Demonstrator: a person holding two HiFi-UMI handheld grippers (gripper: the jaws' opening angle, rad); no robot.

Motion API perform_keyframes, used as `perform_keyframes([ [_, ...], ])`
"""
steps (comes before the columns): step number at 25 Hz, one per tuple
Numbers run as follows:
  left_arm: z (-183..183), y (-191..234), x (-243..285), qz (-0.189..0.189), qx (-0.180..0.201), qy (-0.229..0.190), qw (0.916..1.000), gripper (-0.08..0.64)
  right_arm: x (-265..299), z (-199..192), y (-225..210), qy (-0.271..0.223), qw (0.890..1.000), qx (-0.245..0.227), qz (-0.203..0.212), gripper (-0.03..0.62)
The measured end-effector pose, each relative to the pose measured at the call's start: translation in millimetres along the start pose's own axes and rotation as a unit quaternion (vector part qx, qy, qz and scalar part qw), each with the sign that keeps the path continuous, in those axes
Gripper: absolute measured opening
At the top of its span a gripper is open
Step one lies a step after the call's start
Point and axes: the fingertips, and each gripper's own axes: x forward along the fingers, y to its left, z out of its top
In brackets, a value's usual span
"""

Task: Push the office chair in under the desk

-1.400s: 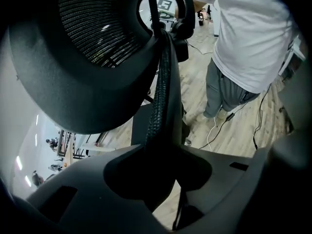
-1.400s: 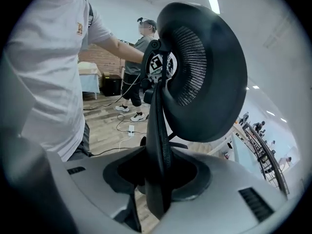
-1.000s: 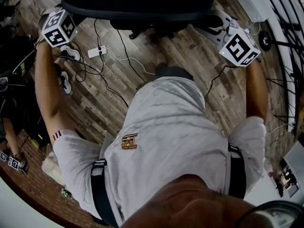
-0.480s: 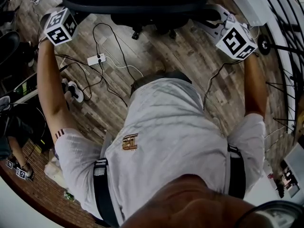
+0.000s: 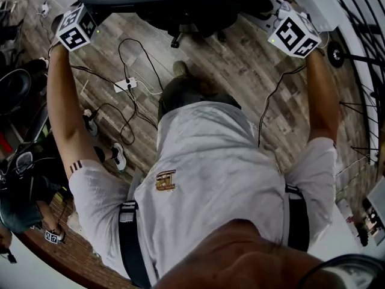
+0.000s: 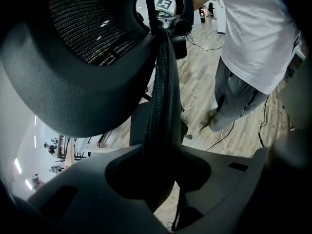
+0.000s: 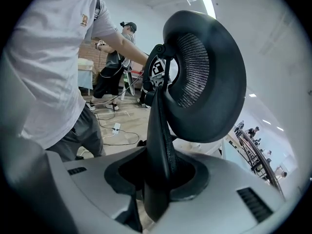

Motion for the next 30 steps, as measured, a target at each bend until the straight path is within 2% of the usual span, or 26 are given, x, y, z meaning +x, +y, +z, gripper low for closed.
perform_keyframes([
  [4,-13,33,15,0.006,0.005,-0.007,0.9999,0.127,18,-2,-32,0.001,1.000,-0.008,-0.007,0.127],
  [11,-42,112,42,0.007,0.033,-0.019,0.9992,0.127,53,-10,-94,0.011,1.000,0.018,-0.022,0.127],
  [24,-133,253,80,0.009,0.080,-0.049,0.9956,0.130,143,17,-203,0.046,0.995,0.063,-0.058,0.129],
  [30,-156,303,95,0.010,0.099,-0.057,0.9933,0.133,170,23,-238,0.055,0.993,0.078,-0.070,0.127],
])
